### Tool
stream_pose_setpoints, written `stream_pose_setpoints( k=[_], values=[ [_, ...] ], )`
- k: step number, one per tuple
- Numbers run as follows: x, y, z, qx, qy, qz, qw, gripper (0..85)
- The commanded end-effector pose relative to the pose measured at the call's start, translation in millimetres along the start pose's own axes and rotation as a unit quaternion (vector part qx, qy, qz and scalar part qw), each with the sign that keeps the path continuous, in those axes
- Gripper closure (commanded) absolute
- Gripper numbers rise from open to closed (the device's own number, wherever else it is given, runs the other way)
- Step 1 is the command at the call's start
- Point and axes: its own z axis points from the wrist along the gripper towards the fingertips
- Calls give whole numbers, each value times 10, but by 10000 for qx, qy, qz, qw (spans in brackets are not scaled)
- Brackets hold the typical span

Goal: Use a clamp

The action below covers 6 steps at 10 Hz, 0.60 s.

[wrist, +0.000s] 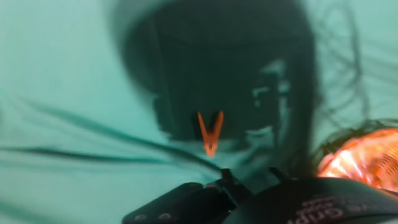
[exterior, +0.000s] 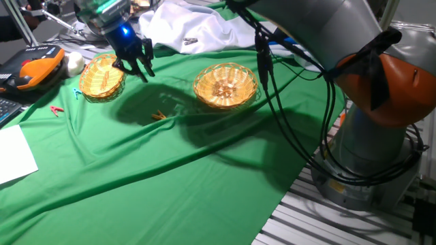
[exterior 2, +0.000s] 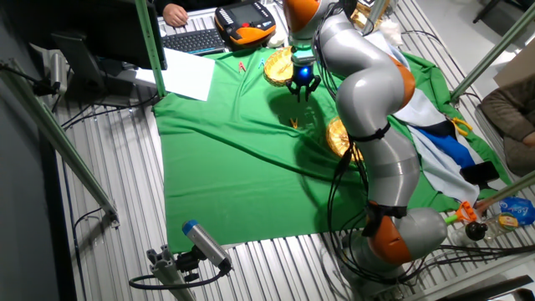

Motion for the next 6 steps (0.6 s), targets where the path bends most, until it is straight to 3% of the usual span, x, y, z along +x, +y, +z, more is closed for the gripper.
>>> stream_pose_setpoints(
  k=[1, 4, 6],
  values=[
    [-46, 12, 70, -6, -6, 16, 10000, 340],
    [-206, 40, 273, -135, -189, -55, 9997, 340],
    [-216, 47, 295, -141, -188, -96, 9997, 340]
  ],
)
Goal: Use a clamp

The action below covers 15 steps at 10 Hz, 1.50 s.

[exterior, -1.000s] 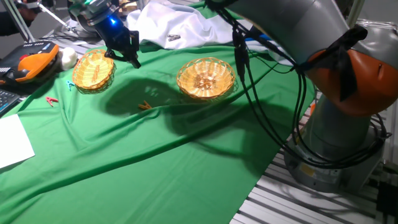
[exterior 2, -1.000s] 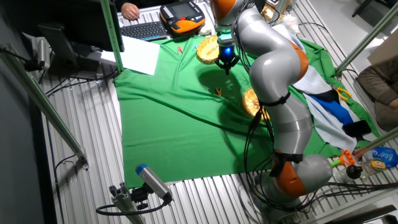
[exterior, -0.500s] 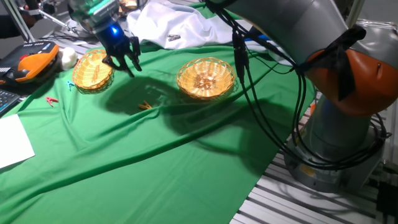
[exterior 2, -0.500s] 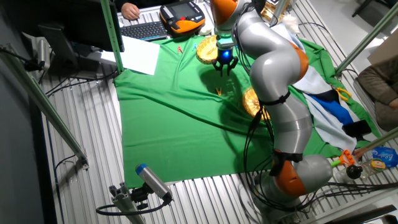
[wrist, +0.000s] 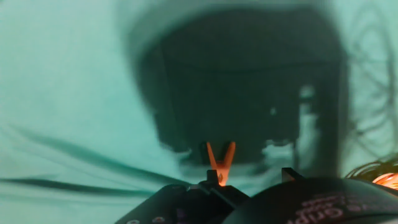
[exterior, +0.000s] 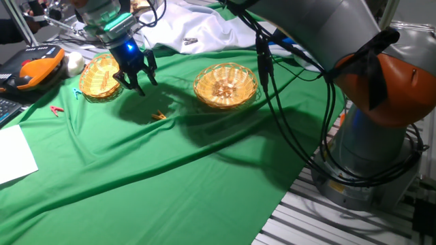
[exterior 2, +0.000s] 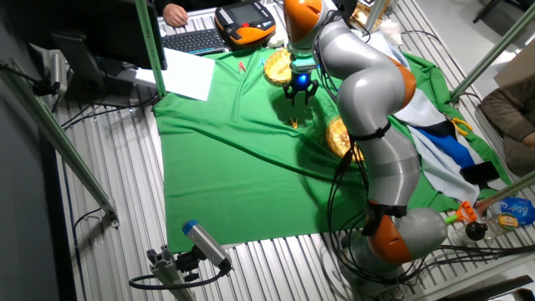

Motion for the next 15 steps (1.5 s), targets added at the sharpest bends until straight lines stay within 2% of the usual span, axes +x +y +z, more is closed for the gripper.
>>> stream_pose_setpoints(
  k=[1, 2, 3, 4, 6, 7, 8, 9, 11, 12, 15],
  values=[
    [6, 6, -11, 17, 15, 10, 10000, 340],
    [6, 6, -11, 79, 24, 146, 9999, 340],
    [6, 6, -11, -18, 54, 187, 9998, 340],
    [6, 6, -11, -143, 179, 200, 9995, 170],
    [6, 6, -11, -21, 402, 228, 9989, 170],
    [6, 6, -11, -3, 445, 223, 9988, 340],
    [6, 6, -11, -20, 441, 202, 9988, 340],
    [-26, 17, 42, -27, 387, 160, 9991, 340],
    [-142, 75, 328, -159, 181, 95, 9997, 340],
    [-166, 105, 432, -208, 98, 102, 9997, 170],
    [-125, 158, 683, -256, -103, 107, 9996, 170]
  ],
)
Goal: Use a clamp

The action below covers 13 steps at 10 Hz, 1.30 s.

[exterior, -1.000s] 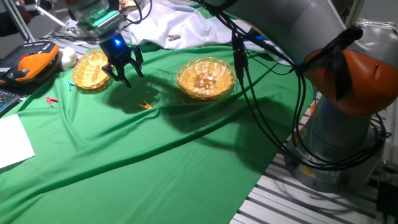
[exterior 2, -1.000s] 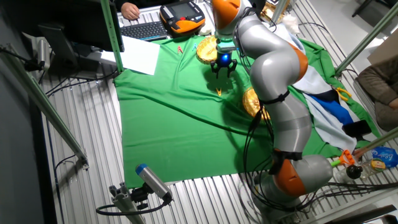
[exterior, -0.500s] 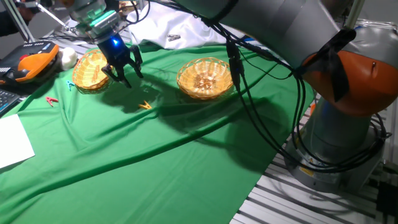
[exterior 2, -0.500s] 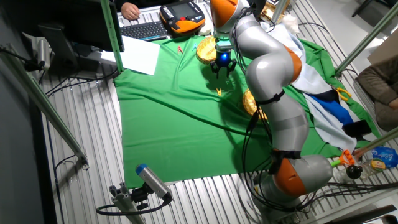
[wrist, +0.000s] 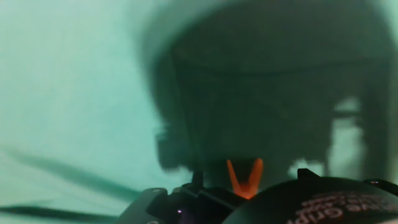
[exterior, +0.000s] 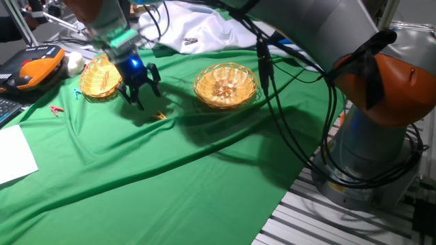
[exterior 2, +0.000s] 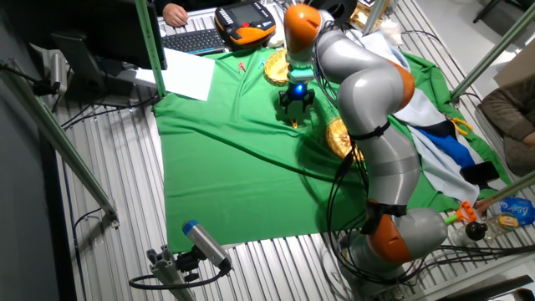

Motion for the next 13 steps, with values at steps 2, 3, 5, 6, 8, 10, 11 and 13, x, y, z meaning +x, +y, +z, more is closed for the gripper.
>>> stream_pose_setpoints(
  k=[2, 3, 5, 6, 8, 10, 11, 13],
  values=[
    [-20, -7, 88, 12, 46, -6, 10000, 170],
    [-15, -13, 104, -5, 97, 7, 10000, 170],
    [18, -13, 122, -6, 121, 13, 9999, 170],
    [33, -14, 133, -13, 123, 18, 9999, 170],
    [19, -37, 149, -15, 147, -8, 9999, 170],
    [0, -80, 187, -100, 231, -88, 9996, 340],
    [-1, -82, 190, -131, 255, -70, 9996, 340],
    [2, -82, 205, -127, 270, -63, 9995, 340]
  ],
)
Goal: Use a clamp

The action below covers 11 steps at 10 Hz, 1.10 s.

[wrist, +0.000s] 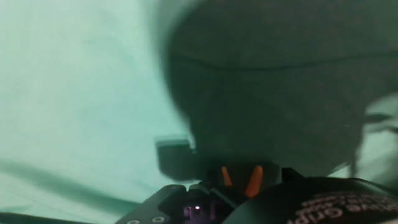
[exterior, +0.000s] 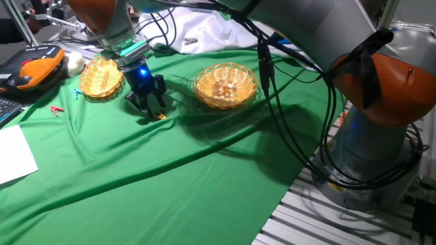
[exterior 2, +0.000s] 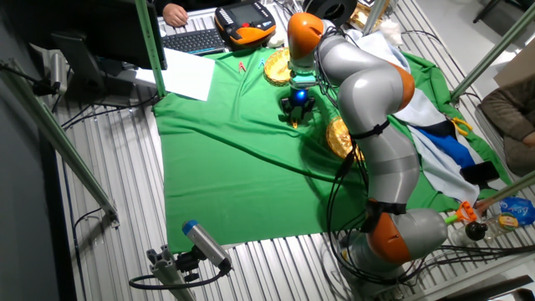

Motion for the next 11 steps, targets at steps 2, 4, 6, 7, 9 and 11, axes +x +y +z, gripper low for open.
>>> stream_pose_setpoints(
  k=[2, 4, 6, 7, 9, 11],
  values=[
    [-10, 3, 34, -19, -14, 1, 10000, 340],
    [-14, 8, 42, -54, -5, -20, 10000, 340],
    [8, 37, 30, -36, 7, 8, 10000, 510],
    [1, 36, 41, -47, -6, -2, 10000, 510],
    [-10, 37, 59, -105, -31, -20, 9999, 680],
    [-9, 44, 46, -139, -47, -38, 9999, 680]
  ],
)
